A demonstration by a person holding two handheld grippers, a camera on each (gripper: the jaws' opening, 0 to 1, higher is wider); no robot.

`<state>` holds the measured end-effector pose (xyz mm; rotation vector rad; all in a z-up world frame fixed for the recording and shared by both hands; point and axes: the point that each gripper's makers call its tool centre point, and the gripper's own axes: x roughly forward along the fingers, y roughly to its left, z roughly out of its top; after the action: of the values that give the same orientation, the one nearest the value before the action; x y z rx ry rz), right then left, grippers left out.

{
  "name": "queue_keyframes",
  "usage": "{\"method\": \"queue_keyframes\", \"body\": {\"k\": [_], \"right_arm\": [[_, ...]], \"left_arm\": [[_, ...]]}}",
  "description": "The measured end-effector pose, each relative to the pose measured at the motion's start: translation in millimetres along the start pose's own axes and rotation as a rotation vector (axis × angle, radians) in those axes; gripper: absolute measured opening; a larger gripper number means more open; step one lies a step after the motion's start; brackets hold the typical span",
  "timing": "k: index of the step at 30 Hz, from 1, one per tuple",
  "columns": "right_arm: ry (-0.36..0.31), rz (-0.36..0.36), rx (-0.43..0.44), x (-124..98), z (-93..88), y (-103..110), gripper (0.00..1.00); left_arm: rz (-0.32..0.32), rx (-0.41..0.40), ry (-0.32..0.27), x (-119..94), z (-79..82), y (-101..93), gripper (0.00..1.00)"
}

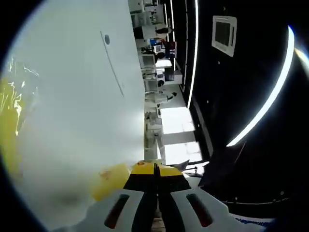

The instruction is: Compare the silicone blocks by pressing each to a similar depth, holding the contact briefly, and releasing to observe deformation and rebound differences across the visible hardness samples.

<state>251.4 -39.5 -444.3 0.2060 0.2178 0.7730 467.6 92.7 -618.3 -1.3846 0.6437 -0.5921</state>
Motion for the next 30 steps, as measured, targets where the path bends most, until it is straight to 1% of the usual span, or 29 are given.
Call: {"method": "queue_keyframes", "body": {"k": [1,2,3,4,5,6,7,8,10,12,14,16,17,18,19,20,21,22,24,25,26,27,28,29,30], "right_arm": [[-0.058,-0.007,0.004,-2.5,12.6,-3.1,0.39],[-0.094,-0.012,0.003,-4.8,20.1,-5.1,0.39],[-0.14,-0.019,0.021,-8.3,29.4,-8.0,0.39],[-0.164,-0.021,0.035,-10.6,34.4,-9.4,0.39],[-0.179,-0.028,0.055,-13.3,37.8,-12.2,0.4],[-0.17,-0.04,0.054,-14.8,36.7,-15.2,0.4],[-0.164,-0.054,0.049,-16.0,35.5,-17.7,0.4],[-0.158,-0.063,0.042,-16.0,34.3,-19.0,0.39],[-0.127,-0.081,0.032,-15.6,27.6,-21.7,0.37],[-0.117,-0.081,0.044,-14.2,24.3,-19.9,0.36],[-0.129,-0.083,0.046,-14.3,26.1,-16.9,0.36],[-0.133,-0.087,0.041,-15.2,27.9,-15.2,0.36],[-0.132,-0.089,0.038,-15.7,28.1,-14.8,0.36],[-0.133,-0.095,0.035,-16.8,28.6,-14.8,0.36],[-0.135,-0.097,0.035,-17.4,29.2,-15.0,0.36],[-0.135,-0.098,0.036,-18.0,29.4,-14.9,0.36],[-0.132,-0.099,0.037,-18.8,29.6,-14.2,0.36],[-0.129,-0.105,0.034,-19.5,30.1,-13.4,0.35],[-0.123,-0.114,0.022,-20.4,30.3,-12.1,0.35],[-0.123,-0.116,0.022,-20.7,30.3,-11.5,0.35],[-0.122,-0.116,0.023,-20.9,30.2,-10.7,0.35],[-0.118,-0.116,0.026,-20.9,29.8,-8.8,0.35],[-0.114,-0.117,0.022,-21.0,29.4,-7.3,0.35],[-0.106,-0.119,0.011,-21.1,28.8,-5.6,0.35],[-0.103,-0.12,0.007,-21.1,28.7,-4.9,0.34]], "left_arm": [[0.009,0.003,-0.017,-1.6,3.5,3.4,0.0],[0.031,0.026,-0.05,-4.5,10.3,10.2,0.0],[0.039,0.016,-0.054,-6.7,11.6,13.4,0.0],[0.046,0.005,-0.059,-8.7,13.0,16.8,0.0],[0.067,0.021,-0.085,-11.0,17.3,22.2,0.0],[0.09,0.039,-0.098,-13.7,19.7,27.6,0.0],[0.097,0.047,-0.1,-15.2,20.4,29.6,0.0],[0.128,0.068,-0.119,-17.5,23.8,35.8,0.0],[0.163,0.102,-0.122,-17.9,26.2,44.3,0.0],[0.246,0.138,-0.112,-19.8,27.6,59.9,0.0],[0.275,0.148,-0.112,-21.2,28.4,65.2,0.0],[0.264,0.152,-0.109,-19.2,26.7,62.9,0.0],[0.269,0.161,-0.105,-18.9,26.1,62.7,0.0],[0.289,0.176,-0.107,-20.1,26.8,65.3,0.0],[0.301,0.206,-0.112,-19.4,27.9,66.7,0.0],[0.295,0.206,-0.108,-18.8,28.4,67.3,0.0],[0.316,0.21,-0.106,-19.8,30.2,71.9,0.0],[0.346,0.241,-0.108,-22.0,33.1,77.7,0.0],[0.387,0.329,-0.085,-24.6,37.3,84.7,0.0],[0.421,0.364,-0.076,-27.1,38.9,90.0,0.0],[0.451,0.386,-0.059,-29.8,39.8,96.4,0.0],[0.481,0.388,-0.038,-33.2,39.2,101.6,0.01],[0.534,0.408,-0.009,-40.2,38.4,109.5,0.02],[0.531,0.427,-0.001,-40.8,38.9,109.0,0.02],[0.501,0.453,0.005,-38.8,39.3,103.4,0.03]]}}
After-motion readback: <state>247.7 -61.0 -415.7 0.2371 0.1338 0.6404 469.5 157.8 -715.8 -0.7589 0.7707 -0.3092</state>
